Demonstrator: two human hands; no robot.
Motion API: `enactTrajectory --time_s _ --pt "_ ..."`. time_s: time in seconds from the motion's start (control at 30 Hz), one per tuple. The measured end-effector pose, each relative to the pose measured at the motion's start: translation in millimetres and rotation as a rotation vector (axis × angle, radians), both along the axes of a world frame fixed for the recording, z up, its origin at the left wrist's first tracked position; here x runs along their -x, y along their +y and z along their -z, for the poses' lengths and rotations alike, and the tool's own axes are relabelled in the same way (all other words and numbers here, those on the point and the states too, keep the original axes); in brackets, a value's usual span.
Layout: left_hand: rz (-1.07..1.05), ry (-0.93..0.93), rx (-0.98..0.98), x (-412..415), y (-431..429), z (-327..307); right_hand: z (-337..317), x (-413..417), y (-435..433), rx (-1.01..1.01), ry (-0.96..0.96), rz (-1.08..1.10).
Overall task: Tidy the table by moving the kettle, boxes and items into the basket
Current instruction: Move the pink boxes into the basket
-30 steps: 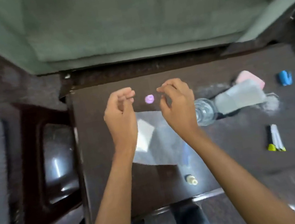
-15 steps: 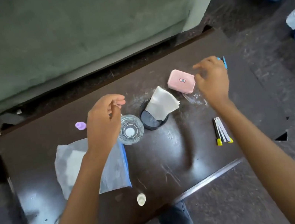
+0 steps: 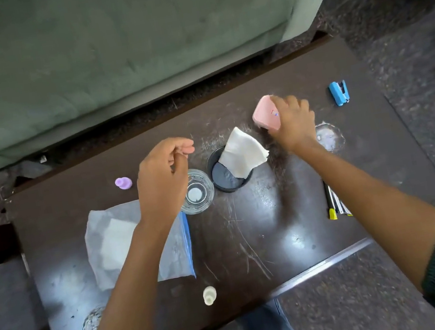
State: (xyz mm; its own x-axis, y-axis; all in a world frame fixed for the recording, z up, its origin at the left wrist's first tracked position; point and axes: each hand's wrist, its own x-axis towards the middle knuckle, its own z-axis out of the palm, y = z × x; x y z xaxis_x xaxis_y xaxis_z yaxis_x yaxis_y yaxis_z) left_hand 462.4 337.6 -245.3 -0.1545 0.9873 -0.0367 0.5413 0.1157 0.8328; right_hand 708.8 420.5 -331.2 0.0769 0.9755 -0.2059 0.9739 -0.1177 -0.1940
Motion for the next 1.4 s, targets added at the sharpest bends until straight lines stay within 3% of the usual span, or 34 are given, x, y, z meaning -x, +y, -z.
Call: enactTrajectory --time_s 0.13,0.33,0.73,0.9,1.07,1.3,1.4 --pt "-0.123 0.041 -0.057 15 -3 -4 -34 15 25 -0.151 0.121 -0.038" --pt "-0.238 0.020 -0.141 61 -6 -21 -112 94 44 -0.320 0.189 -0.334" --pt "-0.193 -0.023 -0.046 216 -84 -44 -142 329 -58 -0.205 0.289 -1.037" --pt "-0.325 -0.020 -0.030 282 -143 -44 -143 405 -102 -0.188 0.322 -1.248" --pt "-0.469 -0.059 -0.060 336 -190 -42 -159 481 -131 -0.193 0.214 -1.391" --pt "-0.786 -0.215 -0.118 400 -211 -39 -192 602 -145 -0.311 0.081 -1.506" --pt "-1.027 -0.495 -0.179 415 -211 -43 -192 656 -151 -0.350 0.072 -1.539"
